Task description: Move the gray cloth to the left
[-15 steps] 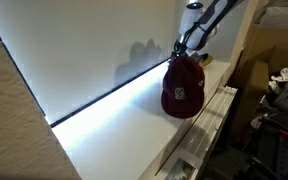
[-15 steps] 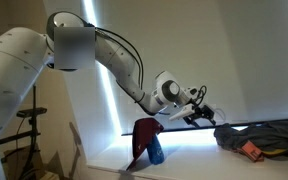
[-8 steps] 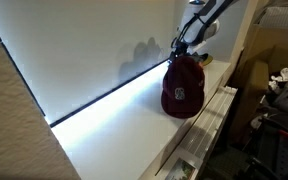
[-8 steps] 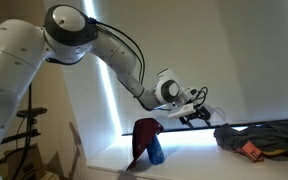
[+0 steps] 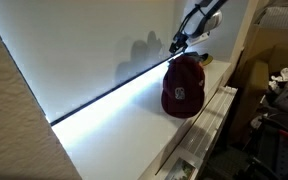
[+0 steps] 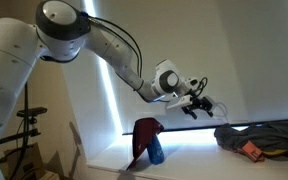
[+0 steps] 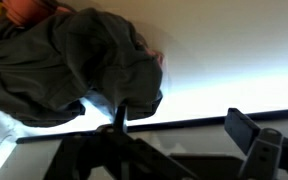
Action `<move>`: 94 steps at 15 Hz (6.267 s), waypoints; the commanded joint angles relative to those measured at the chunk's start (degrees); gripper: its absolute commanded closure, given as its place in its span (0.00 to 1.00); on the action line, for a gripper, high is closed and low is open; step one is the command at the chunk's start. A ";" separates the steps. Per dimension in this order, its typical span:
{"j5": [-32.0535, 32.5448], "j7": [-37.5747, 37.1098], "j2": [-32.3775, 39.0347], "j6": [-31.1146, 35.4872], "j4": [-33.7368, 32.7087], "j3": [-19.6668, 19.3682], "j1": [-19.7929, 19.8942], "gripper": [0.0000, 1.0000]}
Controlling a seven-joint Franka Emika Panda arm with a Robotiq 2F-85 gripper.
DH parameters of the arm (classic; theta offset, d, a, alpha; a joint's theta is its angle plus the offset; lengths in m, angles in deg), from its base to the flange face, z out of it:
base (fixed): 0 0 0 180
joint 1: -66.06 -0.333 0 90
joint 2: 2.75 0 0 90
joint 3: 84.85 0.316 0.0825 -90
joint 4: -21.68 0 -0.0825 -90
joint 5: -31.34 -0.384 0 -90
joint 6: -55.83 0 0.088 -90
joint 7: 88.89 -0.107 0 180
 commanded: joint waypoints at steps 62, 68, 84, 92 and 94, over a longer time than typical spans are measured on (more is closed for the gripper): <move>-13.21 1.89 10.20 -14.54 -11.48 -0.15 11.19 0.00; -8.66 -4.90 12.88 -15.39 -13.54 -6.55 6.38 0.00; -6.59 -8.48 14.63 -15.33 -14.40 -8.83 5.20 0.81; -6.77 -8.02 11.49 -9.56 -13.10 -6.99 1.01 0.98; -3.58 -7.26 7.02 -4.79 -9.64 -8.89 -0.47 0.98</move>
